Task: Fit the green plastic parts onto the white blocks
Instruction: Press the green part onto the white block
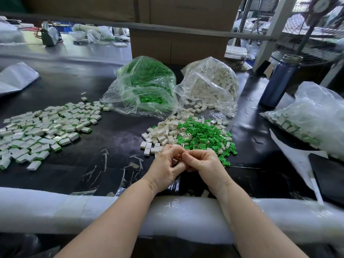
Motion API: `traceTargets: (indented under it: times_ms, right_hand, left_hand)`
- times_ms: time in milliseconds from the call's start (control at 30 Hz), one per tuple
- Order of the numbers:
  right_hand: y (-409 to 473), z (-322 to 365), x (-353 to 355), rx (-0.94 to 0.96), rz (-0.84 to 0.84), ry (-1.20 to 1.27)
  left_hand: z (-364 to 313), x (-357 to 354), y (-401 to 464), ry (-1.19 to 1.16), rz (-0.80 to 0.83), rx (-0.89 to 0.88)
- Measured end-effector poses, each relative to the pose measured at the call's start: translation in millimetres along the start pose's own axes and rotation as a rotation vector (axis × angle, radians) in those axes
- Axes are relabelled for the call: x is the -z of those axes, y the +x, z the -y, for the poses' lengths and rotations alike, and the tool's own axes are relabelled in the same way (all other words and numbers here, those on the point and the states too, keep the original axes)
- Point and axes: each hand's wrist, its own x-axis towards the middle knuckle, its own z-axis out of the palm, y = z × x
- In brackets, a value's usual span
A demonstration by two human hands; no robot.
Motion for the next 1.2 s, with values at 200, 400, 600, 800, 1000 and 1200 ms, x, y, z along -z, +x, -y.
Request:
traceTargets:
  times_ms: [200, 400, 600, 800, 1000, 1200]
  right_hand:
    - [0.3, -1.4, 0.5, 0.006, -0.004, 0.031]
    - [1.2, -1.9, 1.1, 0.006, -0.014, 0.028]
    - [1.9, -2.9, 1.6, 0.006, -0.027, 0.03]
    - [1.6, -2.6, 2.0, -0.004, -0.028, 0.035]
    - [2.5, -3.6, 2.5, -0.008, -0.031, 0.059]
    - [2.4, -5.8, 2.6, 0.001, 0.009, 0.075]
  left_hand:
    - [4.4, -1.1, 1.2, 0.057, 0.0, -0.035]
    - [5.8, -1.9, 2.4, 0.051, 0.013, -0.051]
    - [6.0, -1.9, 2.3, 0.051, 0.03, -0.048]
    - [5.4, -2.6, 3.2, 0.044, 0.031, -0.049]
    - [5.7, -2.4, 2.2, 0.055, 0.04, -0.055]
    - [5.3, -1.4, 2.6, 0.067, 0.017, -0.049]
